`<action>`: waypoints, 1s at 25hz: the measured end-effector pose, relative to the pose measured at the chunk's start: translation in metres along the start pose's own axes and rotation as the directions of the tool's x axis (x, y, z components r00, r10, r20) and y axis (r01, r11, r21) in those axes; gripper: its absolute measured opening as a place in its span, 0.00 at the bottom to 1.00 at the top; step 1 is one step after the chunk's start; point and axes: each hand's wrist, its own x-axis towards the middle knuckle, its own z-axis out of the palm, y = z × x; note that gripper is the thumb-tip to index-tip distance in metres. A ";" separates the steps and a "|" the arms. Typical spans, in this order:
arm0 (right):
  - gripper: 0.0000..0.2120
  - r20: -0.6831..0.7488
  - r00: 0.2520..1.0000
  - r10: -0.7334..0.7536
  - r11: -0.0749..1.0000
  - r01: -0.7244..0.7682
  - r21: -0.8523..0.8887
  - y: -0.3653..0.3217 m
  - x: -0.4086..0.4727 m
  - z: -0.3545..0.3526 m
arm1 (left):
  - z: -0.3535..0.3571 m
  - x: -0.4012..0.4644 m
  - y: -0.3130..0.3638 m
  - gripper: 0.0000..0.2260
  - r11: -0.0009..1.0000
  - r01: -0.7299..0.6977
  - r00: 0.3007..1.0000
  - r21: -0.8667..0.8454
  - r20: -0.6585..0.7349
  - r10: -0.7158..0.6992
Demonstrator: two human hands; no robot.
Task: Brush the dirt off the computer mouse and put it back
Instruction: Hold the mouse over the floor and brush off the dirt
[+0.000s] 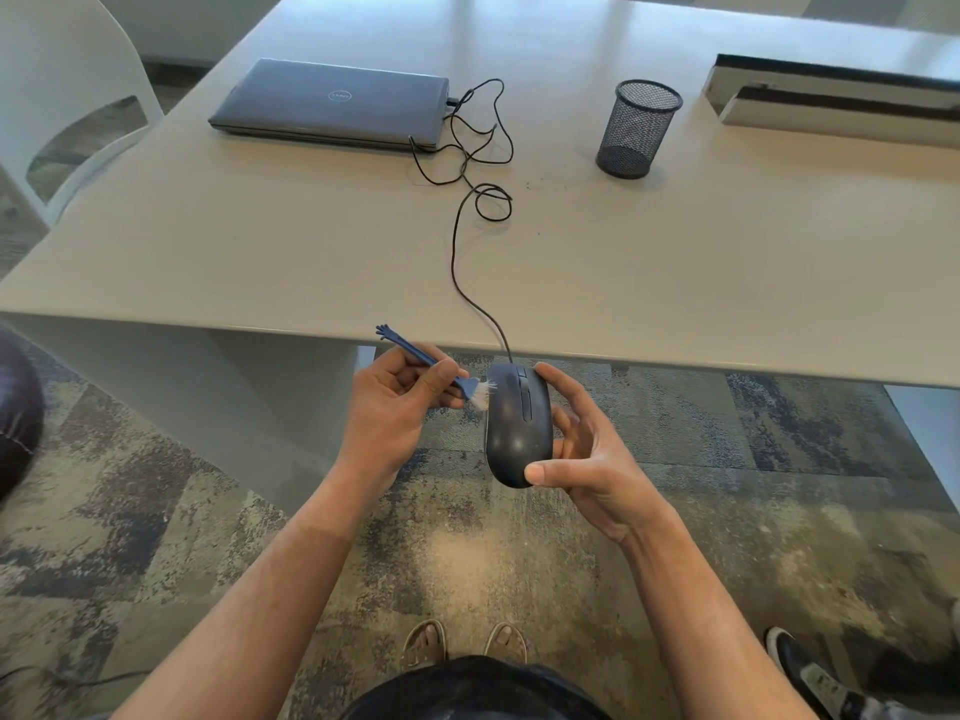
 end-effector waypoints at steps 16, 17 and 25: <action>0.49 -0.094 0.989 -0.117 0.993 0.113 -0.045 -0.013 0.013 0.000 | -0.007 -0.006 -0.003 0.06 0.996 -0.031 0.993 0.078 0.114 0.022; 0.49 -0.094 0.988 -0.120 0.992 0.116 -0.051 -0.014 0.013 0.000 | -0.007 -0.007 -0.004 0.07 0.996 -0.031 0.993 0.085 0.113 0.021; 0.50 -0.093 0.987 -0.132 0.989 0.124 -0.084 -0.019 0.016 0.000 | -0.014 -0.007 -0.009 0.09 0.994 -0.046 0.997 0.097 0.067 0.039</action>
